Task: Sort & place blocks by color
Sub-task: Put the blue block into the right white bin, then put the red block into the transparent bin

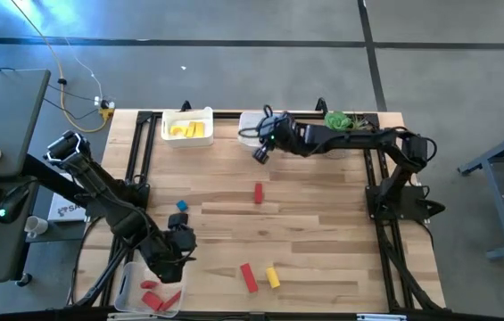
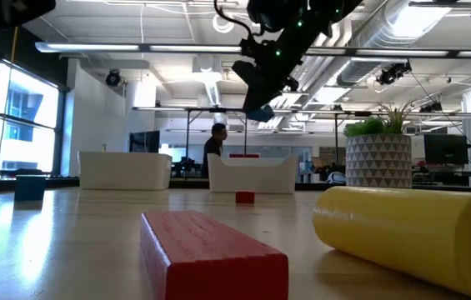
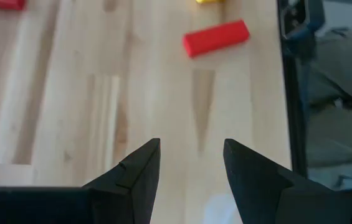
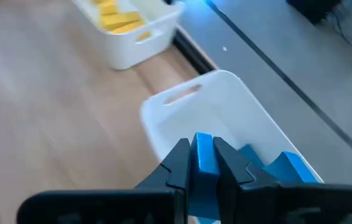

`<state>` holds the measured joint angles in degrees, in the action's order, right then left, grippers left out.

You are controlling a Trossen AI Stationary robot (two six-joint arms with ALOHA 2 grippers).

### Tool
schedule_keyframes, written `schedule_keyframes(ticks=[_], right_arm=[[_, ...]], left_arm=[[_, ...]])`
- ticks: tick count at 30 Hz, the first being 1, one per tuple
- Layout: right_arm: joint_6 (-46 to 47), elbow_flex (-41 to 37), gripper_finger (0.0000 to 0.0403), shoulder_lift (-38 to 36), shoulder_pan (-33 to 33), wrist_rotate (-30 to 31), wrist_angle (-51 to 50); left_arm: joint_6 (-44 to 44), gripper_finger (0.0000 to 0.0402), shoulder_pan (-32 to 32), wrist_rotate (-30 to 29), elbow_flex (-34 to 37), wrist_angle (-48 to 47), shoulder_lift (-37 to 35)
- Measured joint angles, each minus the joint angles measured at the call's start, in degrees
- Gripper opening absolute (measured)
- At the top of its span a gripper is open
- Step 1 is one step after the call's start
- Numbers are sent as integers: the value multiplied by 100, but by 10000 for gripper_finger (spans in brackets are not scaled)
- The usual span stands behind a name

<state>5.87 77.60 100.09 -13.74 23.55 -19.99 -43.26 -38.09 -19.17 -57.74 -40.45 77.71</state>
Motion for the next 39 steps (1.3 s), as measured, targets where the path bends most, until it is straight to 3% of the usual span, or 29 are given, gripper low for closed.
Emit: schedule_keyframes(ticks=[11,20,34,39], right_arm=[[459,-65,21,616,-403,-210,199],[611,-65,29,1006,-583,-290,187],[421,44,140,1019,-590,-247,242],[417,295,167,1019,-579,-581,41]], left_arm=[[-1,165,386,-729,0,5,4],[1,165,691,-768,0,1,4],[148,165,1003,-744,0,3,4],[148,165,1151,-744,0,6,4]])
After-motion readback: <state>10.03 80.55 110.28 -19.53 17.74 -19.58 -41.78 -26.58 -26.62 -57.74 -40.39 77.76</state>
